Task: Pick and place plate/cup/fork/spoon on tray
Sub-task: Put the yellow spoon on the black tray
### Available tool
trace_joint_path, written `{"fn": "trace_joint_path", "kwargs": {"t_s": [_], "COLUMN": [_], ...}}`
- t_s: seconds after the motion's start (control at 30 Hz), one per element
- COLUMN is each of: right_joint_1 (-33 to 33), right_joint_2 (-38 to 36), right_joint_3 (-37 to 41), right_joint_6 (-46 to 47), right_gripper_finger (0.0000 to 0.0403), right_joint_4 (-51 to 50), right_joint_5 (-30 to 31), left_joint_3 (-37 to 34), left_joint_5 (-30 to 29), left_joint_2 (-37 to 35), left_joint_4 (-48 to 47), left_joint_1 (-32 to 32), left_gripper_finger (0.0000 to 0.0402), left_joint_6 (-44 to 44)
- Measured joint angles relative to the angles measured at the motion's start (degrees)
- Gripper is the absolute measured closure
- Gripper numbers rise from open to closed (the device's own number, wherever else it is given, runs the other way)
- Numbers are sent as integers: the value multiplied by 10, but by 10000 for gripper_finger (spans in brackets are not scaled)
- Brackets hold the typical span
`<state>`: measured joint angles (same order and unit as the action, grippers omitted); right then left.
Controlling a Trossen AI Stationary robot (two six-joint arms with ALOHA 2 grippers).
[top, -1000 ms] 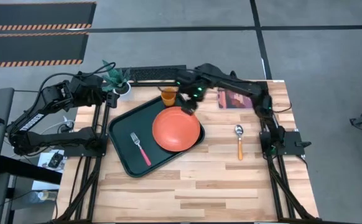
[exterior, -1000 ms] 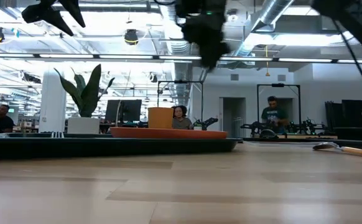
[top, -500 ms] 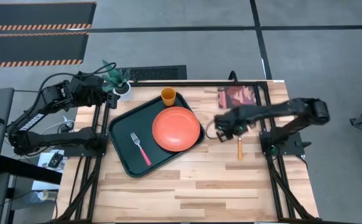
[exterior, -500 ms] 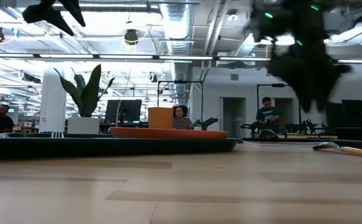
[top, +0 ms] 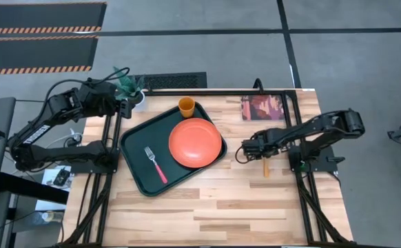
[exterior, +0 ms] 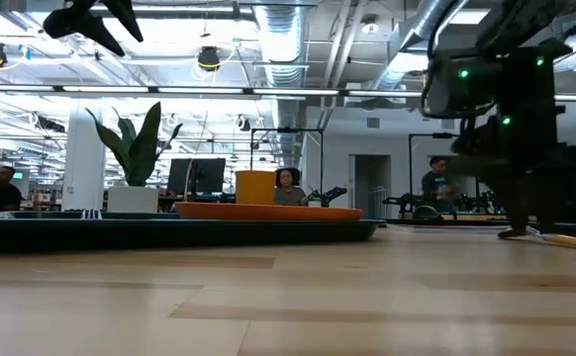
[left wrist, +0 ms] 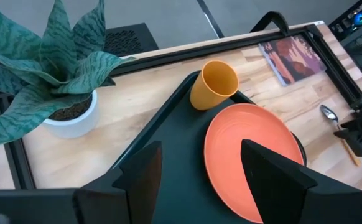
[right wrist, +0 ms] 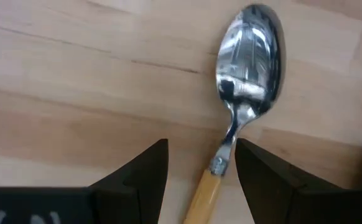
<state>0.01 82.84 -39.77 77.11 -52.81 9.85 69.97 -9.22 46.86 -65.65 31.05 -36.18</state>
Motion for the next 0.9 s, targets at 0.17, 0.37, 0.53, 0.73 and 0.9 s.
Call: {"fn": "trace_joint_path", "kwargs": {"t_s": [0.17, 0.37, 0.53, 0.73, 0.9], "right_joint_1": [-18, -20, -21, -20, -11], "right_joint_2": [58, 70, 57, 32, -29], "right_joint_3": [-3, -6, -3, -1, -1], "right_joint_6": [-6, 6, 8, 4, 5], "right_gripper_finger": [198, 264, 379, 392, 401], "right_joint_4": [14, 15, 11, 26, 77], "right_joint_5": [8, 8, 10, -2, -10], "left_joint_3": [0, 0, 0, 0, 0], "left_joint_5": [-1, -1, -2, -7, -7], "left_joint_2": [9, 15, 16, 16, 16], "left_joint_4": [0, 0, 0, 0, 0], "left_joint_1": [0, 0, 0, 0, 0], "left_gripper_finger": [196, 196, 196, 196, 196], "left_joint_6": [0, 0, 1, 10, 15]}}
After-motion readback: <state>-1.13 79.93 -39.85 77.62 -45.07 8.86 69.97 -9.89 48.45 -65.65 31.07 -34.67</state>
